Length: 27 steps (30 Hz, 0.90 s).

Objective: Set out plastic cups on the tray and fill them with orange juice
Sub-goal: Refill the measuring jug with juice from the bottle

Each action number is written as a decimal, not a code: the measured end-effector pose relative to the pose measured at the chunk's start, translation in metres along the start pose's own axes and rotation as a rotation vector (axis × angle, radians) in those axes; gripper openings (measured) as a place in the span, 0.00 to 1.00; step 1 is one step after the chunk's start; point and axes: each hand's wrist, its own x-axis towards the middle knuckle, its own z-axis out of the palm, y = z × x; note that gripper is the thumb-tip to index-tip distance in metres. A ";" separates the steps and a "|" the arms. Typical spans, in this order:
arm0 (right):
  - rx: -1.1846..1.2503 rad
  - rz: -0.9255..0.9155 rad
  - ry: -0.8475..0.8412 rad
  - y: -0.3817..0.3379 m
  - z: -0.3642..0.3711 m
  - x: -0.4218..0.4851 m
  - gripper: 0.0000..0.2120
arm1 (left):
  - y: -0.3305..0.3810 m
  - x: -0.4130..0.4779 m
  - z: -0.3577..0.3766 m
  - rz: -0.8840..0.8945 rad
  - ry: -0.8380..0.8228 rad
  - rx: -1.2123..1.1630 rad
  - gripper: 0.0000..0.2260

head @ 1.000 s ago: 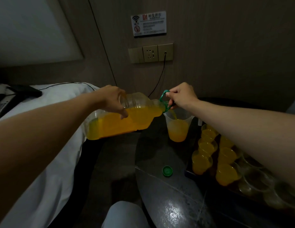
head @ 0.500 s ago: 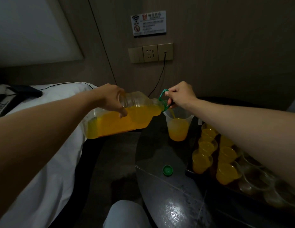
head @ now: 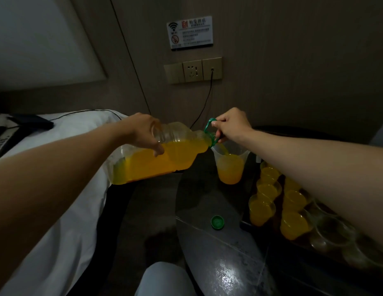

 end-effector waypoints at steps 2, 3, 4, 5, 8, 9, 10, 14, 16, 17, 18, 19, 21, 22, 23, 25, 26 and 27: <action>-0.001 0.003 -0.001 0.000 -0.001 0.000 0.09 | 0.001 0.000 0.000 -0.004 0.010 0.006 0.22; 0.001 0.005 -0.002 -0.001 -0.001 0.000 0.09 | 0.001 0.000 -0.001 -0.007 0.010 0.005 0.22; 0.003 0.006 -0.004 -0.001 -0.001 0.000 0.09 | 0.001 -0.001 -0.001 -0.006 0.010 0.007 0.22; 0.004 0.005 -0.004 -0.002 -0.001 0.000 0.09 | 0.002 -0.001 -0.002 -0.006 0.011 0.010 0.22; 0.004 0.008 0.000 -0.002 -0.002 0.001 0.09 | 0.004 -0.002 -0.003 -0.008 0.010 0.016 0.21; 0.001 0.010 -0.001 -0.002 -0.002 0.001 0.09 | 0.005 -0.002 -0.003 -0.009 0.009 0.015 0.21; -0.004 0.009 -0.004 -0.002 -0.002 0.001 0.09 | 0.005 -0.002 -0.003 -0.010 0.008 0.012 0.21; -0.020 -0.012 0.000 -0.001 -0.001 0.000 0.08 | 0.006 -0.003 -0.003 -0.013 -0.004 0.007 0.21; -0.022 -0.018 0.003 -0.001 -0.001 0.000 0.08 | 0.006 -0.002 -0.003 -0.013 -0.007 0.011 0.22; -0.021 -0.020 0.004 -0.001 -0.001 0.000 0.08 | 0.006 -0.003 -0.003 -0.015 -0.010 0.009 0.22; -0.020 -0.021 0.007 -0.001 -0.002 0.000 0.08 | 0.006 -0.003 -0.003 -0.017 -0.013 0.008 0.23; -0.018 -0.020 0.010 -0.001 -0.002 0.000 0.09 | 0.006 -0.003 -0.003 -0.019 -0.013 0.007 0.24; -0.013 -0.019 0.015 0.000 -0.002 0.001 0.09 | 0.007 -0.002 -0.004 -0.022 -0.009 0.014 0.25; -0.014 -0.020 0.017 0.000 -0.002 0.001 0.08 | 0.007 -0.002 -0.004 -0.021 -0.007 0.021 0.25; -0.016 -0.021 0.017 0.000 -0.002 0.001 0.08 | 0.007 -0.002 -0.005 -0.020 -0.005 0.027 0.26; -0.021 -0.025 0.014 0.001 -0.001 0.000 0.08 | 0.008 -0.001 -0.006 -0.016 -0.007 0.031 0.25; -0.024 -0.026 0.012 0.001 -0.001 0.001 0.08 | 0.009 -0.001 -0.006 -0.016 -0.009 0.033 0.25; -0.028 -0.027 0.009 0.001 -0.001 0.000 0.08 | 0.009 -0.001 -0.006 -0.016 -0.011 0.037 0.25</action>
